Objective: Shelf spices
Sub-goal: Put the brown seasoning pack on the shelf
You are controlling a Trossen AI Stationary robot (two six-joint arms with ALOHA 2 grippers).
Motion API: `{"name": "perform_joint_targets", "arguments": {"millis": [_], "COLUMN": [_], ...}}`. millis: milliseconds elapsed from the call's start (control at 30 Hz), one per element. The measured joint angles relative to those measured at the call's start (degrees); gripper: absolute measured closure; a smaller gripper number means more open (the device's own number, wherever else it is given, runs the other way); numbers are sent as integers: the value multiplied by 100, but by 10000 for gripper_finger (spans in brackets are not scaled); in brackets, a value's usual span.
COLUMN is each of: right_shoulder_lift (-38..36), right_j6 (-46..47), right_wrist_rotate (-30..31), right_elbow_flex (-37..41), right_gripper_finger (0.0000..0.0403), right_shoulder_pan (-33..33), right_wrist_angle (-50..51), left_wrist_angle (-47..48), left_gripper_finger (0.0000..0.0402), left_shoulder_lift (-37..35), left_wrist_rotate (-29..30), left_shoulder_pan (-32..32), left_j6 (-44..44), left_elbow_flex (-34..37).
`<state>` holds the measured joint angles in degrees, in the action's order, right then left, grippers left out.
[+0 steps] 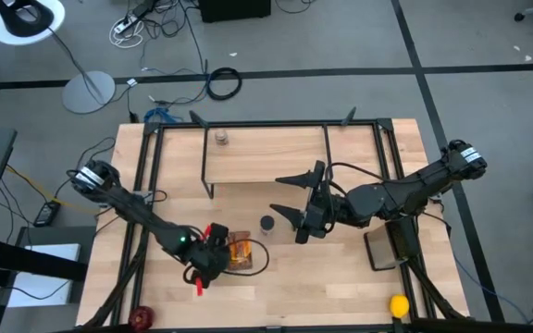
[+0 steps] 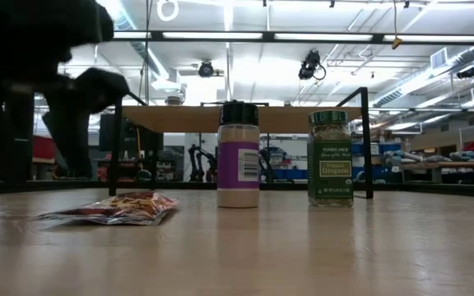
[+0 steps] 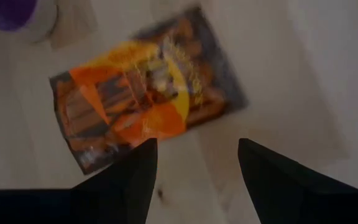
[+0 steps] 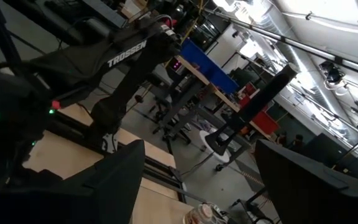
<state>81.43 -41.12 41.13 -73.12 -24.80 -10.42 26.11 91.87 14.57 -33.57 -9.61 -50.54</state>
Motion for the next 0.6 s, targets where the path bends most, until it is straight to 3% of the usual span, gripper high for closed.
{"name": "perform_joint_targets", "arguments": {"millis": [200,600], "right_shoulder_lift": [0,0], "right_j6": [28,42], "right_wrist_rotate": [-1,-2], "right_elbow_flex": [0,0], "right_gripper_finger": [99,99], "right_shoulder_pan": [0,0], "right_wrist_angle": [-1,1], "left_wrist_angle": [-662,-1061], "left_gripper_finger": [174,174], "left_shoulder_lift": [277,849], "left_wrist_rotate": [406,372], "left_shoulder_pan": [-68,-76], "left_j6": [636,1226], "left_elbow_flex": [72,41]}}
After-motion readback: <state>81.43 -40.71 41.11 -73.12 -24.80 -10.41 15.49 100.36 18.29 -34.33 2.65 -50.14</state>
